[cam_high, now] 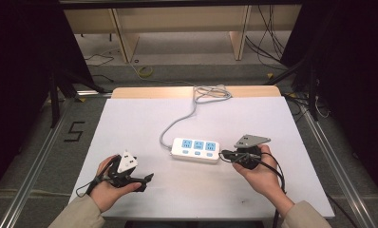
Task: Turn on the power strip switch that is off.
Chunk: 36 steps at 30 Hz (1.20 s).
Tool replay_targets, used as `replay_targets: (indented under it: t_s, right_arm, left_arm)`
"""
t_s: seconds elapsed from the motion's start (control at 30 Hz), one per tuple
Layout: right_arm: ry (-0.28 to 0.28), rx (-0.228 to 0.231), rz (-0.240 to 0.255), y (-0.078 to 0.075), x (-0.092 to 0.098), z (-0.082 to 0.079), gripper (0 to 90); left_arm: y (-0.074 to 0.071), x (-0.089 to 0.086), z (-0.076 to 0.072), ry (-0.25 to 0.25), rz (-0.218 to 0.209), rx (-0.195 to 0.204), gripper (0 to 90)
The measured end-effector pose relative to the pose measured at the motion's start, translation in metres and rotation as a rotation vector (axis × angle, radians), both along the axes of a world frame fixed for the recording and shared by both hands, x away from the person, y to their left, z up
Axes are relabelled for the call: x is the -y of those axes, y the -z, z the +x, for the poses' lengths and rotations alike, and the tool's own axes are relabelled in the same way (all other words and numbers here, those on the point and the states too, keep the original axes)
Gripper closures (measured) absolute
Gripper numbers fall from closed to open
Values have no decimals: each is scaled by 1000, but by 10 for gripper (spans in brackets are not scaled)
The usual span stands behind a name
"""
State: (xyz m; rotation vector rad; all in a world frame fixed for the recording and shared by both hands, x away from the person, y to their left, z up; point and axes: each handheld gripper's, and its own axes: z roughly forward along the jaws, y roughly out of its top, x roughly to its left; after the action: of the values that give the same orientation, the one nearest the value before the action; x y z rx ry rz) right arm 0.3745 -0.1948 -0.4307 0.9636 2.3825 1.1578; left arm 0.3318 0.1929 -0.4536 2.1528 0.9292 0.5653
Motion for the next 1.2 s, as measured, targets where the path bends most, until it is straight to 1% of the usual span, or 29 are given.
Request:
replay_targets:
  t_s: [0.37,0.63,1.2]
  right_arm:
    - [-8,-2,-4,1,-7,6,900]
    - [-14,-1,-6,0,-13,9,900]
    - [-16,3,-12,-2,-19,15,900]
  left_arm:
    - [1,1,0,5,-6,-3,158]
    - [1,3,-1,12,-2,-5,158]
    - [0,2,0,13,0,-8,156]
